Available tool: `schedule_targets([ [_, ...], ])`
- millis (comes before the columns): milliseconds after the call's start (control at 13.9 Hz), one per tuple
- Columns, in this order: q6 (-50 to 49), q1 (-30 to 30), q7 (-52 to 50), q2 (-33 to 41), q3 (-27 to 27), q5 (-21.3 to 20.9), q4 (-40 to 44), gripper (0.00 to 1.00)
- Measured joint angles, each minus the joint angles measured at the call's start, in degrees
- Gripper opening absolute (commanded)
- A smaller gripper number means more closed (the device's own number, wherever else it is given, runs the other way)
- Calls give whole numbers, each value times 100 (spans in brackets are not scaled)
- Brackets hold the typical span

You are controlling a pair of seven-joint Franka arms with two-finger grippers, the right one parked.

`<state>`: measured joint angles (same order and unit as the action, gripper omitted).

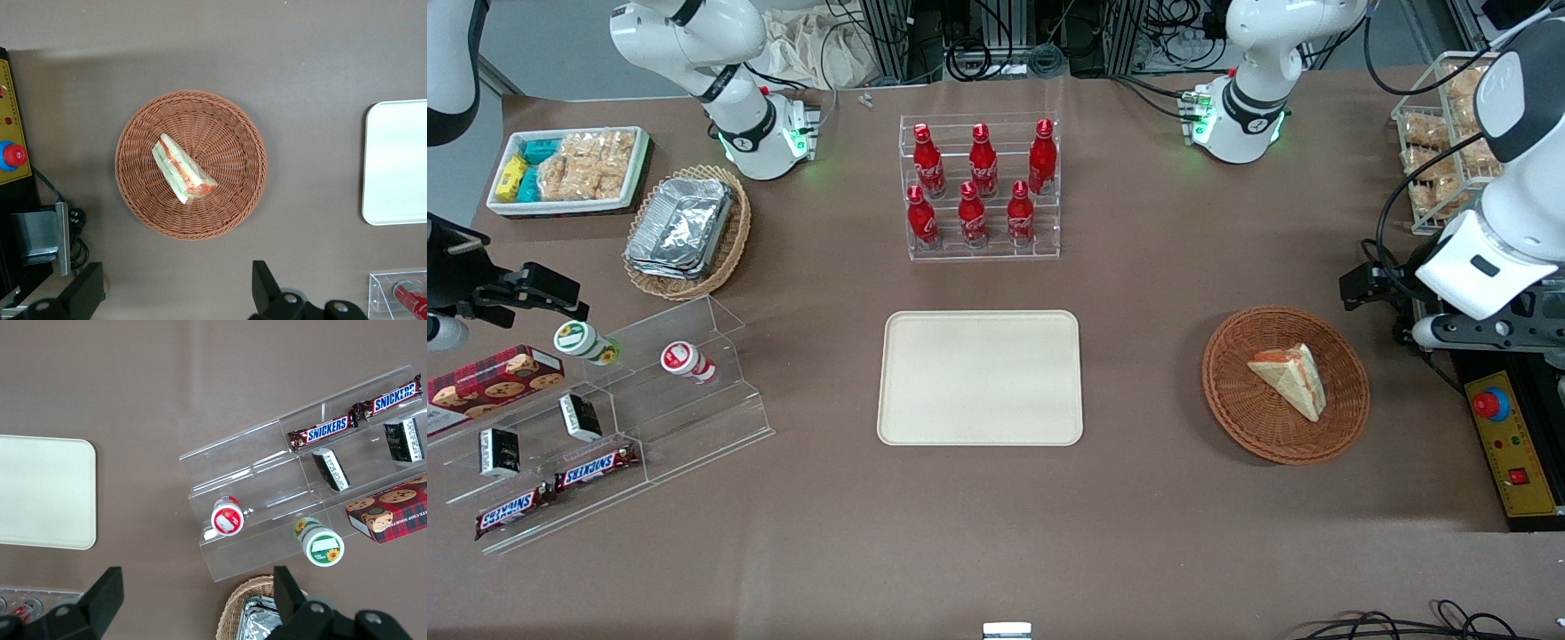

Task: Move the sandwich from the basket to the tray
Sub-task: 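Move the left gripper over the wrapped sandwich in the wicker basket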

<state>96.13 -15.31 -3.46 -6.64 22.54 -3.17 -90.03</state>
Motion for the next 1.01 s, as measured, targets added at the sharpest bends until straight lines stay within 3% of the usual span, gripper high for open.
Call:
schedule_targets([
  [647, -23, -127, -225, -294, -64, 0, 16, 100],
  [1007, 472, -330, -372, -388, -83, -12, -593, 100],
])
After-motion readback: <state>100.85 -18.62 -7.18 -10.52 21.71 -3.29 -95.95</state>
